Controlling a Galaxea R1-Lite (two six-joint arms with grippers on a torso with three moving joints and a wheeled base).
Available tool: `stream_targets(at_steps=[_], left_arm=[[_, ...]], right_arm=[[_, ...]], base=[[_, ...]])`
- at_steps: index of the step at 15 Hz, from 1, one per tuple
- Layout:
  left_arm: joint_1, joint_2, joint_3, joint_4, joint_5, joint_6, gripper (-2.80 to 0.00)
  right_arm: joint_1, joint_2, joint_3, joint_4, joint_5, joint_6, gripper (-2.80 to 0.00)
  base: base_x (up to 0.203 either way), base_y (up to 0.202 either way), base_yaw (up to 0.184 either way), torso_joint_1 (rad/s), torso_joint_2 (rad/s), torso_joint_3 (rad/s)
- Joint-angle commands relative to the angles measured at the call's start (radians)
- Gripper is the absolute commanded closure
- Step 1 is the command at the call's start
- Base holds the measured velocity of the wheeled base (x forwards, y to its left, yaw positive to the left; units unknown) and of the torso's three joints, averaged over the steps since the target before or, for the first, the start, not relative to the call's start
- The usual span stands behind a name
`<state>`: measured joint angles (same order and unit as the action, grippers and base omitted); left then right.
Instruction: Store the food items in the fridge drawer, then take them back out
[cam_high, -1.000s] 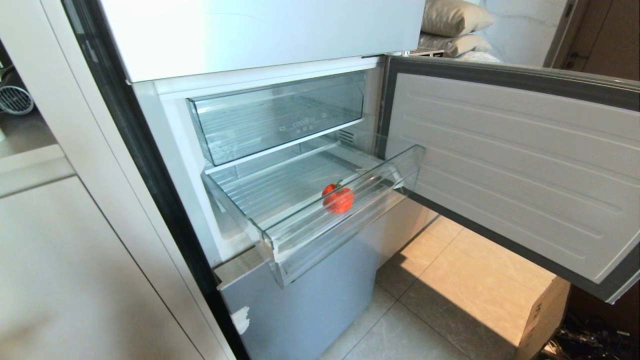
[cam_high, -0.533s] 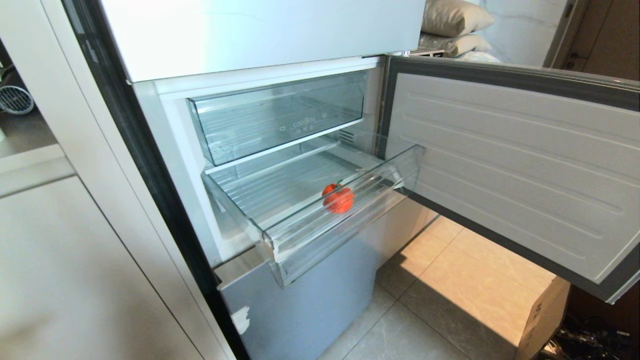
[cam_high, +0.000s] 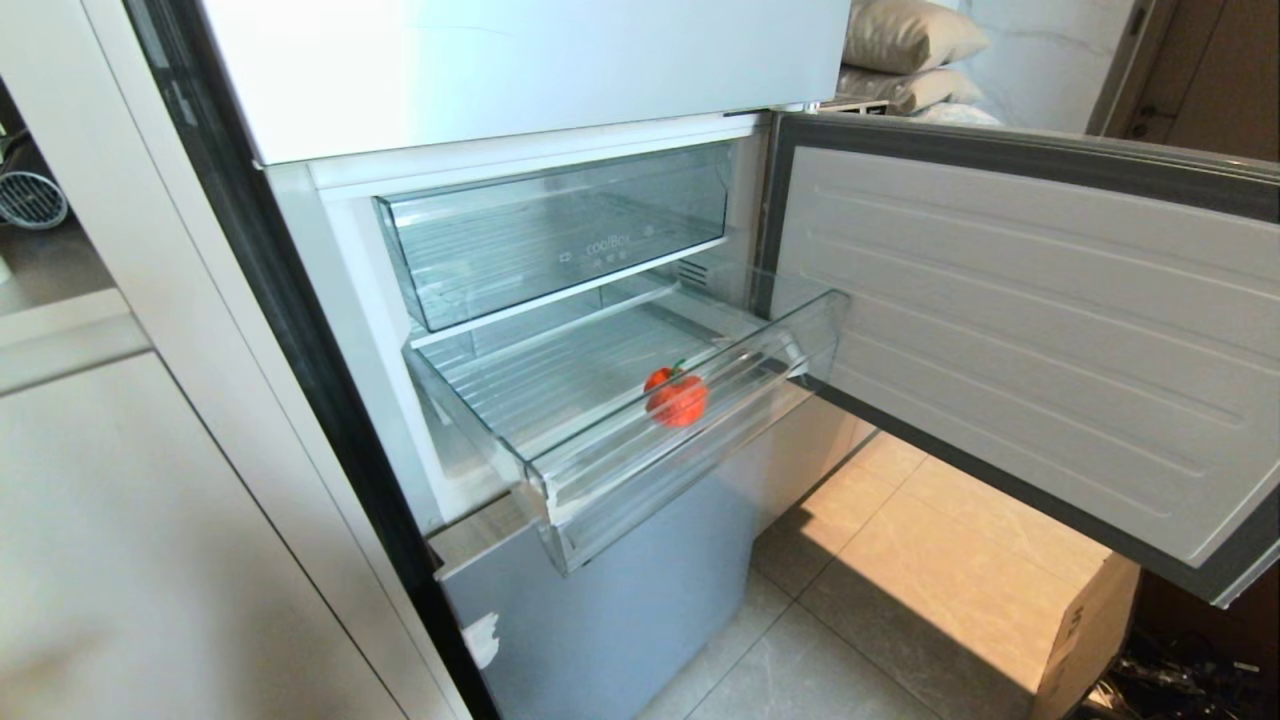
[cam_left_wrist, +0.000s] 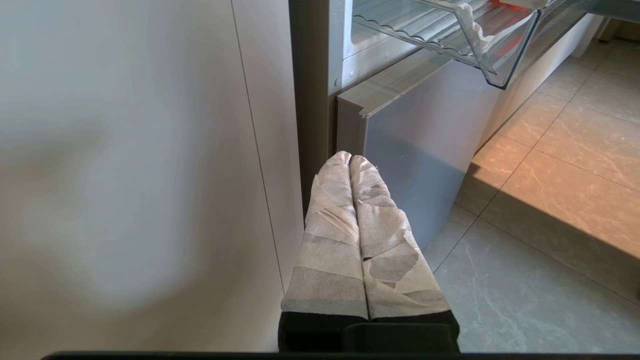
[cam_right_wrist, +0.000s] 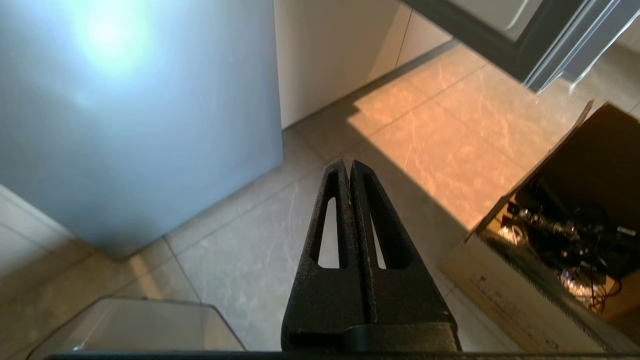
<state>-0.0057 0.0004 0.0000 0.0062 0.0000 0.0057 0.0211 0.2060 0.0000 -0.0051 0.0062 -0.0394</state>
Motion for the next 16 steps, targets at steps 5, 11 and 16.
stream_targets(at_steps=[5,11,16], left_arm=[[0.001,0.0,0.0,0.0,0.0,0.0,0.0],[0.001,0.0,0.0,0.0,0.0,0.0,0.0],[0.001,0.0,0.0,0.0,0.0,0.0,0.0]], right_arm=[[-0.012,-0.209,0.0,0.001,0.001,0.009,0.0],[-0.013,-0.206,0.0,0.002,-0.003,0.025,0.0],[-0.013,-0.206,0.0,0.002,-0.003,0.026,0.0]], base=[[0.0,0.0,0.0,0.0,0.0,0.0],[0.0,0.0,0.0,0.0,0.0,0.0],[0.0,0.0,0.0,0.0,0.0,0.0]])
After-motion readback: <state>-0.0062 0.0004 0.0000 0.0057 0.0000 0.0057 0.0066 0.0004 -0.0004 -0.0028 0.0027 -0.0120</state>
